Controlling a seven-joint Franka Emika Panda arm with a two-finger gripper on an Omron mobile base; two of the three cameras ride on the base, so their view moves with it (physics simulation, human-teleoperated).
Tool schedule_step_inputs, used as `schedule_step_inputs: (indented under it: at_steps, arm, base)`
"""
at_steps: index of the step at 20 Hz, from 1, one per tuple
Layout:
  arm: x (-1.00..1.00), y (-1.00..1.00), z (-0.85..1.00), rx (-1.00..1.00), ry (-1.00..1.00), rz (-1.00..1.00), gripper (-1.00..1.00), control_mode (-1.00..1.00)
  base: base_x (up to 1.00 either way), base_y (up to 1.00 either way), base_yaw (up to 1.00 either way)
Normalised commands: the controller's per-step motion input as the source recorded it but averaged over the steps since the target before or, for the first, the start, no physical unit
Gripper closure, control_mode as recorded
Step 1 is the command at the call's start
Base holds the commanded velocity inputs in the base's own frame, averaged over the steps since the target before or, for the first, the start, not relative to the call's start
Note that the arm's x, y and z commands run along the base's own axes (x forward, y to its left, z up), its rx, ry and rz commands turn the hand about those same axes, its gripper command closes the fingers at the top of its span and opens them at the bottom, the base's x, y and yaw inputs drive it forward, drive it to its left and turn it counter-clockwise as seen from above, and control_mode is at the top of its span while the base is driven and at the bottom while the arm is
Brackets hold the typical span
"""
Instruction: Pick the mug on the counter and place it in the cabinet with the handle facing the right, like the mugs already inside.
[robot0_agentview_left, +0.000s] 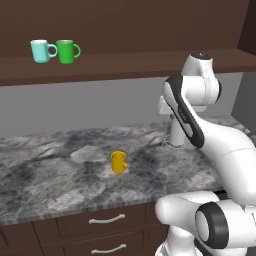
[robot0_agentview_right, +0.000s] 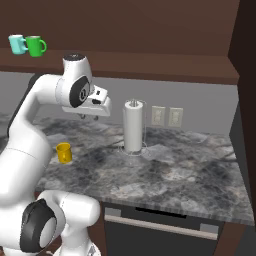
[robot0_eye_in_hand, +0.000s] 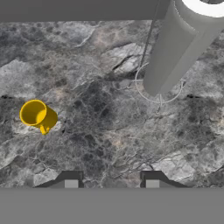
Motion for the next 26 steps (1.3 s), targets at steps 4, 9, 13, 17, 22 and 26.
schedule_step_inputs:
  at_steps: [4,9,13,17,22,26]
  arm:
    - [-0.05,0.08,0.00,0.00,0.00,0.00,-1.00,-1.00]
    - [0.00,0.24,-0.08,0.00,0.00,0.00,-1.00,-1.00]
    - [0.00,0.32,-0.20,0.00,0.01,0.01,-1.00,-1.00]
    - [0.00,0.42,-0.29,0.01,0.00,0.03,-1.00,-1.00]
    - [-0.04,0.54,-0.36,0.00,0.00,0.04,-1.00,-1.00]
    - [-0.10,0.40,-0.39,0.00,0.01,0.04,-1.00,-1.00]
  base:
    - [0.00,0.00,0.00]
    - [0.00,0.00,0.00]
    - [0.00,0.00,0.00]
    - [0.00,0.00,0.00]
    - [0.00,0.00,0.00]
    - [0.00,0.00,0.00]
